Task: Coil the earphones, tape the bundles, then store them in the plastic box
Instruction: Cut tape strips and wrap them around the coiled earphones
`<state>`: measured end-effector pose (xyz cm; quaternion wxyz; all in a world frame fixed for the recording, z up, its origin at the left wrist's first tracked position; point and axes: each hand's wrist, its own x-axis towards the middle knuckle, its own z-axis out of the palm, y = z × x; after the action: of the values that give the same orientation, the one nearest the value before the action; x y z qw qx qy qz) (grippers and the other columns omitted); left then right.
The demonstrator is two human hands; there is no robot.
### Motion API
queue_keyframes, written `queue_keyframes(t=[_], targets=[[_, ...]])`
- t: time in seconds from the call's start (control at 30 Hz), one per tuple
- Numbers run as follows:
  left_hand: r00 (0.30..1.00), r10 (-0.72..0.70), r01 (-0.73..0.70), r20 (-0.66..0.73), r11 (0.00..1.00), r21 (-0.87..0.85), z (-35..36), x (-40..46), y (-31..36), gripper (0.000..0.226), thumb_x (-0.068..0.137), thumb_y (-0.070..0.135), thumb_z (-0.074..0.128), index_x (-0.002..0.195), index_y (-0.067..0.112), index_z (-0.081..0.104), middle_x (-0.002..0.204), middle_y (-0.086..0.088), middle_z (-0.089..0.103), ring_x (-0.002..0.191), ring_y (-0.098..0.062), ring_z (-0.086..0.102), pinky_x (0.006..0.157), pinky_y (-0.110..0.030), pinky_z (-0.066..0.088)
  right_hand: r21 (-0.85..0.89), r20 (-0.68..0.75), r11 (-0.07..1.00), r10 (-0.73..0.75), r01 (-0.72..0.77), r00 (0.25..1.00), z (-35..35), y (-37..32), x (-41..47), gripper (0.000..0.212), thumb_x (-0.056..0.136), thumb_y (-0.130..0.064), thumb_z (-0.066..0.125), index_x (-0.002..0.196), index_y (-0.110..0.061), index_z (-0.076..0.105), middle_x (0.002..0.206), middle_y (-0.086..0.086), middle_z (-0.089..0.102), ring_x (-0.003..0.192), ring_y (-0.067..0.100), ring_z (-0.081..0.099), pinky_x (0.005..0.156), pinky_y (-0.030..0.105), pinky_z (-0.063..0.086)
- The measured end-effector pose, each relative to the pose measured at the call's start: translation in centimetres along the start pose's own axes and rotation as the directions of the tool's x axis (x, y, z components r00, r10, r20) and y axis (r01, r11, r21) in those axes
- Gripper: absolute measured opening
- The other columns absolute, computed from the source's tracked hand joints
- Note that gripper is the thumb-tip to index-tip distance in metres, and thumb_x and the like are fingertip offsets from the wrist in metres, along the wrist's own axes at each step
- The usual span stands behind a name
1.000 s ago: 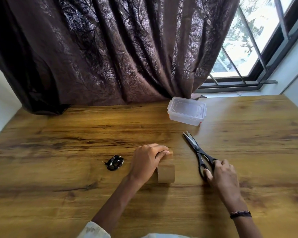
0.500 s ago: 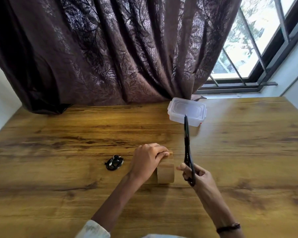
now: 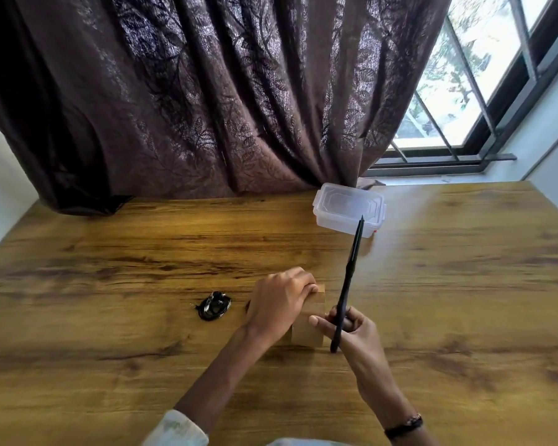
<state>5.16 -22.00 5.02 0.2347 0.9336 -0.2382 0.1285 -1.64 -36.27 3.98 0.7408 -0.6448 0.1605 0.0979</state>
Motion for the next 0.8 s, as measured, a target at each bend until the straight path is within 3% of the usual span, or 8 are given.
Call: queue_keyframes(t=[0.17,0.37,0.63,0.8], targets=[[1.0,0.02,-0.02,0.011,1.0,0.013,0.0,0.6,-0.2,0.005,0.083,0.021,0.072,0.082,0.017,0.07,0.075,0.006,0.07,0.059,-0.006,0.065,0.051,-0.008,0.036,0.008,-0.001,1.0,-0.014,0.014,1.0,0.0,0.0,0.1,0.029,0.069,-0.018,0.083,0.087,-0.011,0.062,0.064,-0.008,0.067,0.072,0.006,0.065,0.06,0.014,0.047],[0.997,0.064,-0.067,0.04,0.996,0.056,-0.2,1.3,-0.6,0.01,0.087,0.026,0.067,0.085,0.017,0.07,0.078,0.005,0.071,0.063,-0.008,0.066,0.053,-0.017,0.05,0.022,-0.005,1.0,-0.014,0.015,1.0,0.0,-0.1,-0.1,0.033,0.066,-0.019,0.083,0.09,-0.009,0.062,0.069,-0.004,0.07,0.069,0.004,0.067,0.056,0.011,0.048],[0.995,0.083,-0.088,0.054,0.992,0.09,-0.2,1.9,-0.8,0.018,0.093,0.03,0.058,0.093,0.016,0.068,0.08,0.002,0.071,0.065,-0.009,0.065,0.054,-0.018,0.05,0.033,0.0,0.999,-0.021,0.021,1.0,0.0,0.2,-0.2,0.032,0.066,-0.016,0.083,0.088,-0.008,0.061,0.064,-0.006,0.068,0.063,0.0,0.064,0.054,0.011,0.047],[0.996,0.079,-0.082,0.037,0.992,0.092,-0.1,2.3,-1.3,0.015,0.091,0.029,0.06,0.09,0.015,0.067,0.077,0.001,0.07,0.059,-0.008,0.063,0.048,-0.016,0.047,0.037,0.009,0.999,-0.014,0.014,1.0,-0.1,0.4,-0.5,0.033,0.066,-0.016,0.083,0.089,-0.007,0.061,0.068,-0.003,0.07,0.07,0.005,0.068,0.058,0.013,0.049]])
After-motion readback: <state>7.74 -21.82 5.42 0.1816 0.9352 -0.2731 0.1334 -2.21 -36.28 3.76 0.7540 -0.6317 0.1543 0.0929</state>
